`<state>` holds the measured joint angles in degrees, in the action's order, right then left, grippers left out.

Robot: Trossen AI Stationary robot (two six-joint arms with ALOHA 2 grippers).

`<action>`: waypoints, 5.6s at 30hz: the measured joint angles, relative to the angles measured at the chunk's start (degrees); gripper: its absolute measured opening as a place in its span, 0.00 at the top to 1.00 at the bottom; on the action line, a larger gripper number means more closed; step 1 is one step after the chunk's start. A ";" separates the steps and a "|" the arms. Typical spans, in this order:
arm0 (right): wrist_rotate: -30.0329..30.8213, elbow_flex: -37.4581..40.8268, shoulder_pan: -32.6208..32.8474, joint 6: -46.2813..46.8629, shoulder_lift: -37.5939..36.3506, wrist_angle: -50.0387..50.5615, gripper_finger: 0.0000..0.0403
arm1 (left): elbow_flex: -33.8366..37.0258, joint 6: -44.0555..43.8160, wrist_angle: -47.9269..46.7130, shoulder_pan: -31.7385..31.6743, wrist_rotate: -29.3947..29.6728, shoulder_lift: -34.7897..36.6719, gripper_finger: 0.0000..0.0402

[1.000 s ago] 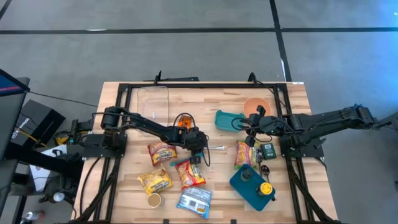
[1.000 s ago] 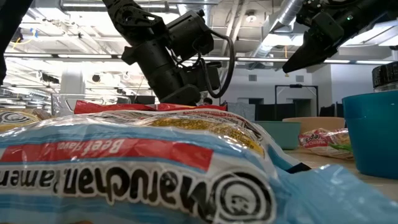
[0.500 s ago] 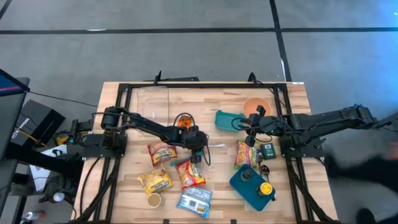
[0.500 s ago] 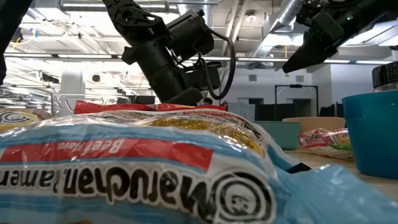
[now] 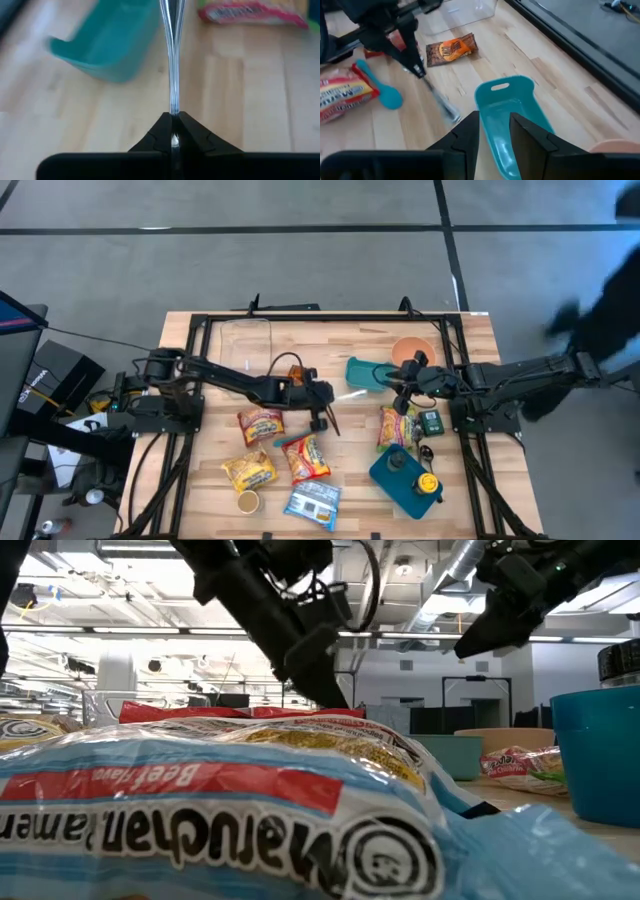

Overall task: Pick & Place Food Item
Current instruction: Put the silver spoon into the green bin

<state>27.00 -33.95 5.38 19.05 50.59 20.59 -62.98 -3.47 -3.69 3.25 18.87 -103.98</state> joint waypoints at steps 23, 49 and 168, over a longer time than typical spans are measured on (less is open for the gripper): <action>-29.08 -0.04 -27.63 11.88 -15.01 -1.43 0.75 | 0.02 6.26 12.29 -4.72 5.16 3.03 0.98; -44.90 -0.02 -32.14 26.62 0.21 -13.88 0.75 | 0.02 7.72 17.64 -5.49 5.12 3.03 0.98; 16.03 20.22 -3.18 52.96 -5.15 -18.43 0.99 | 0.00 12.19 20.92 -5.57 5.09 3.73 0.63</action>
<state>43.03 -13.74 2.20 72.02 45.44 2.15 -62.98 8.72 17.23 -2.33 23.97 -100.25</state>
